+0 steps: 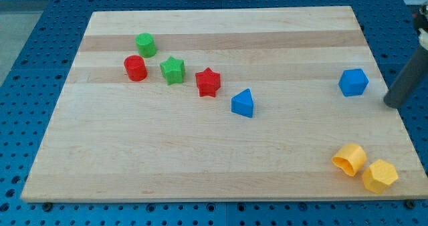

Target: Slide yellow hexagon left a bit

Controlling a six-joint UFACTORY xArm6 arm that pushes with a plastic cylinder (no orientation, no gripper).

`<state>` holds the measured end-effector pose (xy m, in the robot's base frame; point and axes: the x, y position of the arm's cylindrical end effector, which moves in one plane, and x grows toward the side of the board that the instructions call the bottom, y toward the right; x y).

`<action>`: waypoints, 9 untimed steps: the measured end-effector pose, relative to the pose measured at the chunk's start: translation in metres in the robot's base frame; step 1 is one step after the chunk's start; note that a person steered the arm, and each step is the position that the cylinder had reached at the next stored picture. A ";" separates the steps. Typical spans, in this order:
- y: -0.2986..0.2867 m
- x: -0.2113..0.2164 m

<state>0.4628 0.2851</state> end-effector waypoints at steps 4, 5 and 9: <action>0.052 0.067; 0.059 0.140; 0.007 0.153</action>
<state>0.6157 0.2916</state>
